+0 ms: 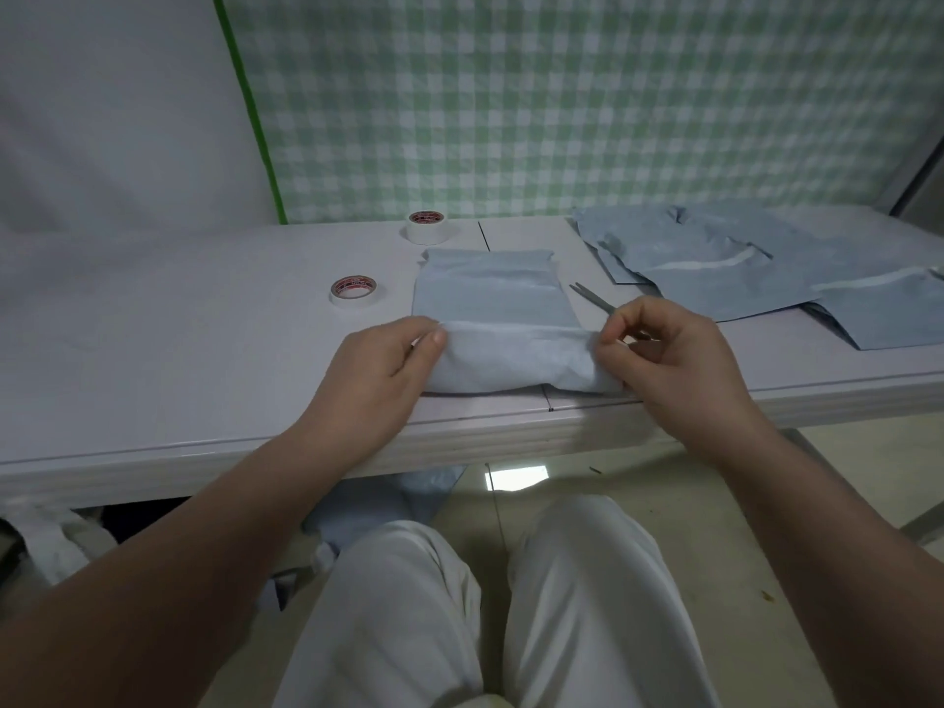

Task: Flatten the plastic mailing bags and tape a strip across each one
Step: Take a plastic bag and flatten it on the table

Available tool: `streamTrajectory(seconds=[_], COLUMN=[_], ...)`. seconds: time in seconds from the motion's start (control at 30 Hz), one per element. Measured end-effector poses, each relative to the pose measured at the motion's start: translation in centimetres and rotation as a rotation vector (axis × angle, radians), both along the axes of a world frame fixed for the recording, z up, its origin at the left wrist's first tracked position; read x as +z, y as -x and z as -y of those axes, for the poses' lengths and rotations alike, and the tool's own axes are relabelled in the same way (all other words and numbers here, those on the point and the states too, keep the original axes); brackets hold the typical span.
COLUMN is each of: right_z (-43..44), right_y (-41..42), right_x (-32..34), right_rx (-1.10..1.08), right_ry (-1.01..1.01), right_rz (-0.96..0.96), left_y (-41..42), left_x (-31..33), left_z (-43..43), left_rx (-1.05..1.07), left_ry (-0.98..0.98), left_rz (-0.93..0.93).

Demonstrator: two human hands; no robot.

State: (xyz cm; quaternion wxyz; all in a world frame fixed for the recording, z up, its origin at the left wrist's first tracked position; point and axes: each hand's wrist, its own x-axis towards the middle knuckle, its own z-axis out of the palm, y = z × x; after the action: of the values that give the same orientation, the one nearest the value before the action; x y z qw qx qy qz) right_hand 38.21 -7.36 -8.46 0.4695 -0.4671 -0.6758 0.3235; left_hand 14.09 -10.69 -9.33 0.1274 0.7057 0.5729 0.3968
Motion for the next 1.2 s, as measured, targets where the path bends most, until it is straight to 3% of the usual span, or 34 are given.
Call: streamTrajectory(seconds=[0.2, 0.33, 0.63, 0.93, 1.0, 1.1, 1.2], right_z=[-1.9, -2.9, -3.9, -4.0, -3.9, -3.9, -4.0], right_y=[2.4, 3.5, 4.0, 4.5, 4.6, 4.6, 4.6], right_x=[-1.0, -1.7, -1.6, -1.2, -1.2, -1.2, -1.3], right_rx=[-0.179, -0.277, -0.241, -0.242, -0.239, -0.247, -0.255], right_ry=[-0.133, -0.187, -0.134, -0.07, -0.064, -0.07, -0.079], right_rz=[0.106, 0.198, 0.597, 0.739, 0.748, 0.751, 0.75], left_y=[-1.4, -1.7, -1.5, -0.8, -1.0, -2.4, -3.7], left_x=[-0.3, -0.5, -0.8, -0.4, -0.5, -0.7, -1.1], left_z=[-1.9, -3.3, -4.2, -4.3, -4.5, -4.2, -2.7], left_rx=[0.199, 0.303, 0.416, 0.518, 0.465, 0.144, -0.088], left_ry=[-0.069, -0.045, 0.093, 0.163, 0.01, -0.173, 0.14], left_rz=[0.004, -0.121, -0.515, -0.466, -0.512, -0.566, -0.623])
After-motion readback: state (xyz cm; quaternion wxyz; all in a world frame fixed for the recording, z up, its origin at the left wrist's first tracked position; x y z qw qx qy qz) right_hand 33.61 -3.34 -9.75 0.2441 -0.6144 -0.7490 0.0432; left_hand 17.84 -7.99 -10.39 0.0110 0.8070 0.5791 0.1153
